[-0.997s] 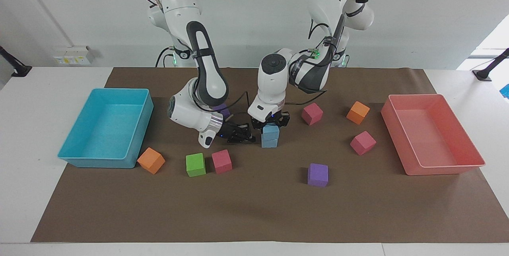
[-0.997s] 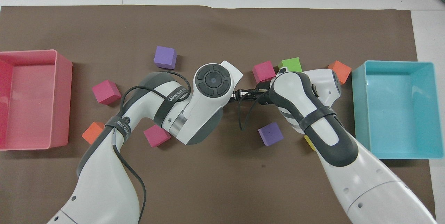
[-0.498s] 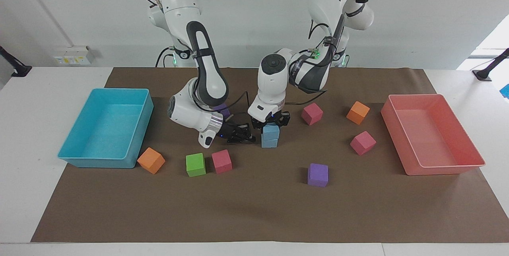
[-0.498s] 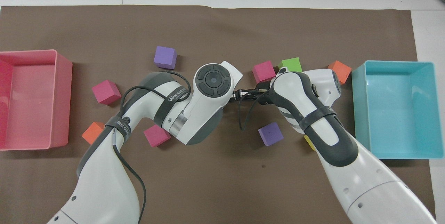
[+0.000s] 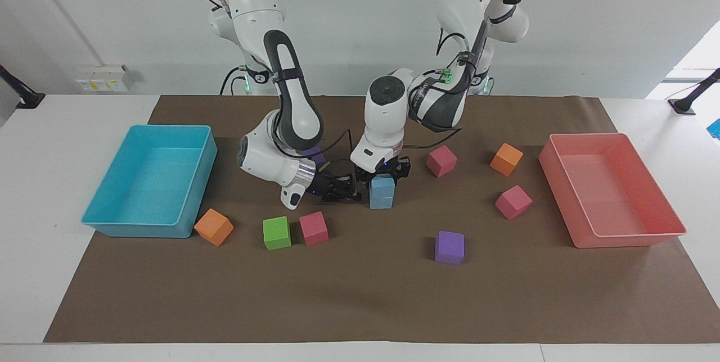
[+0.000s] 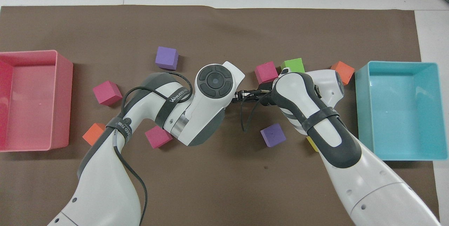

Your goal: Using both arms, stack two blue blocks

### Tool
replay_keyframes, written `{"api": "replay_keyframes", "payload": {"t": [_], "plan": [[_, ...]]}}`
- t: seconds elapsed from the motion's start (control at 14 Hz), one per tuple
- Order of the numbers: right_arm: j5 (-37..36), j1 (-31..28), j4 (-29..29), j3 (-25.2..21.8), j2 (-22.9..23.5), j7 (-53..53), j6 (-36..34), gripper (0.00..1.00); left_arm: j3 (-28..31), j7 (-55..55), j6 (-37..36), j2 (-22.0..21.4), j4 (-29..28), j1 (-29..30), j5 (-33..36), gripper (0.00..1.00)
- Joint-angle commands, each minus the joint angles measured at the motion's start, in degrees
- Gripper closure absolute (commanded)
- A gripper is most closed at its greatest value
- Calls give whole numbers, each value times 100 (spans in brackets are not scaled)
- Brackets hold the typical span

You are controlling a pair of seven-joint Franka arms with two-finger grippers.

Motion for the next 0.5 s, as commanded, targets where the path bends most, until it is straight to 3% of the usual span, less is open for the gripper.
{"api": "replay_keyframes", "payload": {"t": [0.0,0.14,0.43], "plan": [[204,-60,-57,55,-5,-181,118,100,89,11,-12,-225,-53,-61,-78,0],[90,-78,-4,55,3,-207,109,100,89,10,-152,-454,-70,-17,-87,0],[-94,-69,31,20,-154,-16,109,100,98,37,-1117,-893,-96,1,-87,0]]}}
